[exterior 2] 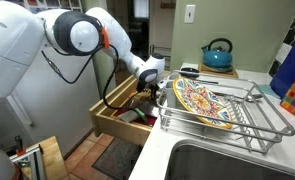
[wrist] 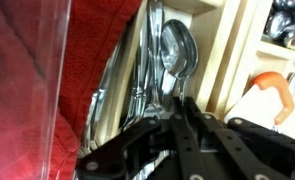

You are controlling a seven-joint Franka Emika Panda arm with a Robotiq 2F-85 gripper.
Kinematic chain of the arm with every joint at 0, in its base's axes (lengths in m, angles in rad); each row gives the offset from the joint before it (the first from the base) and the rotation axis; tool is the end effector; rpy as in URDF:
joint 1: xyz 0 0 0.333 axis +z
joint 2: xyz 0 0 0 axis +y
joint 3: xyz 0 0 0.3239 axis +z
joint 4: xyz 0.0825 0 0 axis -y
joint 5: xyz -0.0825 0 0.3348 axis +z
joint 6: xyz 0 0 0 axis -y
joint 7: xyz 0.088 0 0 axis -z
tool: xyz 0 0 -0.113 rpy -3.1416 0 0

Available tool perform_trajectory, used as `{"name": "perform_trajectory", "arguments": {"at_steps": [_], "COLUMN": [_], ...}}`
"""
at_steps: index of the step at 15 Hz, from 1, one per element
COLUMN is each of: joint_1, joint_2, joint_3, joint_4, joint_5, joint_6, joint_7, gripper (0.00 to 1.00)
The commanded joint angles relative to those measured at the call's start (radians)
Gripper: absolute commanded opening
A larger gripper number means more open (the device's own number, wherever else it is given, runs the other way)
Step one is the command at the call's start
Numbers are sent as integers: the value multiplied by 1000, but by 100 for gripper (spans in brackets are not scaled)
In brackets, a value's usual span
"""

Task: Take a spoon from the drawer and put it in the utensil holder on the plate stand

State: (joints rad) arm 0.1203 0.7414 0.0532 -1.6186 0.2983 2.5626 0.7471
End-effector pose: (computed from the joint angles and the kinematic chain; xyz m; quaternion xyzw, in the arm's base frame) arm 0.6740 0.1082 0.2437 -0.9059 0.3966 -0.0396 0.1430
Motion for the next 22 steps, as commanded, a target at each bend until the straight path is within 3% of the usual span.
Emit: {"name": "perform_trajectory", "arguments": {"at_steps": [1, 6, 18, 19, 20, 22], "joint_1": [3, 3, 72, 76, 76, 88], "joint_2": [-58, -96, -82, -83, -87, -95], "joint_3": [-4, 0, 22, 21, 21, -4], "joint_4": [-55, -89, -95, -96, -97, -99], "joint_5": [25, 27, -23, -20, -16, -23], "joint_6": [-37, -27, -6, -1, 4, 29], "joint_7": [9, 9, -163, -172, -181, -157], "gripper": [2, 2, 2, 5, 34, 32]}}
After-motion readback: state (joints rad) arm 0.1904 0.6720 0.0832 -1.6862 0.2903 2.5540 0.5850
